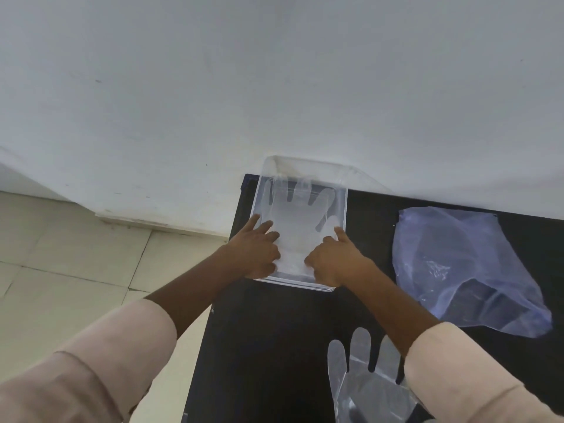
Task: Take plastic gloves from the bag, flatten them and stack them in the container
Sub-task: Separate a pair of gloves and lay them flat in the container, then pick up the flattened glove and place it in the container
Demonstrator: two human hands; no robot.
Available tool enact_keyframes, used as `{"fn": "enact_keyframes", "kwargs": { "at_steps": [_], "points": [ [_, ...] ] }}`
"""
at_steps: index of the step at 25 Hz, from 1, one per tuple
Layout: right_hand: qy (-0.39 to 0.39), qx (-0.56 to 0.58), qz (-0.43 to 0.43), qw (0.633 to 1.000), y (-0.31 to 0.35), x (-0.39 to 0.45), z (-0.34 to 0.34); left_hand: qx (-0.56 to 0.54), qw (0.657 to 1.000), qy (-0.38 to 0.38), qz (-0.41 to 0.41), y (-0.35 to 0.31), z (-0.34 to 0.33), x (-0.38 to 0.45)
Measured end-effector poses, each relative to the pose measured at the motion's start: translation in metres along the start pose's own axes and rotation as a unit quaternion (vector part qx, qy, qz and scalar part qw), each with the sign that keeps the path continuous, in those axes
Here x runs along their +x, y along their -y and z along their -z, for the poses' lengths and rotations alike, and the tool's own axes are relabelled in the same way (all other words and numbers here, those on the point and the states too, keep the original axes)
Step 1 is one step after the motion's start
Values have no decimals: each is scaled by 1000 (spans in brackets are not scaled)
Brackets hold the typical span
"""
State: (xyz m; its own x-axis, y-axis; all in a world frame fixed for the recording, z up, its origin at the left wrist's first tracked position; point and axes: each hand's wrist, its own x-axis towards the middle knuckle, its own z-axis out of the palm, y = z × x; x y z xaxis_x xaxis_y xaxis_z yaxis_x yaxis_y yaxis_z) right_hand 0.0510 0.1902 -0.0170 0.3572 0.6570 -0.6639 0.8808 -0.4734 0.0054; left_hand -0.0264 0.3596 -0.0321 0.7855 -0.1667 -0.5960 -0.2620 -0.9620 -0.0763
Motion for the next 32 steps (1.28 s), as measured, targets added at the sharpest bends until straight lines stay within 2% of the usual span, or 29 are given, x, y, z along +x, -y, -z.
{"fn": "enact_keyframes", "kwargs": {
  "at_steps": [4, 6, 8, 10, 11, 12, 14, 15, 17, 18, 19, 24, 27, 32],
  "points": [
    [21, -35, -9, 999, 1, 3, -2, 37, 999, 29, -3, 3, 3, 3],
    [6, -24, -9, 1000, 0, 1, 0, 35, 999, 33, -5, 4, 8, 2],
    [-44, 10, -2, 999, -1, -6, 5, 3, 1000, 12, -15, 3, 17, -2],
    [-147, 96, 0, 984, -4, -14, 9, -132, 990, -52, -10, 2, 23, -4],
    [-212, 175, -7, 962, -5, -20, 9, -238, 966, -102, 1, 1, 25, -6],
    [-276, 264, -19, 924, -6, -29, 10, -343, 926, -157, 18, -2, 28, -9],
    [-361, 419, -62, 831, -6, -47, 11, -507, 821, -252, 71, -12, 38, -16],
    [-374, 490, -85, 783, -5, -57, 12, -562, 774, -279, 91, -20, 45, -20],
    [-360, 625, -110, 684, -2, -77, 10, -649, 696, -287, 106, -41, 61, -30],
    [-350, 674, -110, 642, -1, -87, 6, -686, 666, -275, 100, -53, 66, -35],
    [-346, 701, -110, 614, 1, -99, -1, -707, 651, -261, 87, -67, 69, -42],
    [-329, 722, -164, 586, 24, -162, -56, -729, 658, -189, 30, -143, 55, -73],
    [-319, 736, -192, 566, 45, -191, -93, -745, 651, -146, 30, -180, 36, -86],
    [-285, 745, -249, 550, 73, -228, -152, -744, 661, -96, 31, -232, -2, -106]
  ]
}}
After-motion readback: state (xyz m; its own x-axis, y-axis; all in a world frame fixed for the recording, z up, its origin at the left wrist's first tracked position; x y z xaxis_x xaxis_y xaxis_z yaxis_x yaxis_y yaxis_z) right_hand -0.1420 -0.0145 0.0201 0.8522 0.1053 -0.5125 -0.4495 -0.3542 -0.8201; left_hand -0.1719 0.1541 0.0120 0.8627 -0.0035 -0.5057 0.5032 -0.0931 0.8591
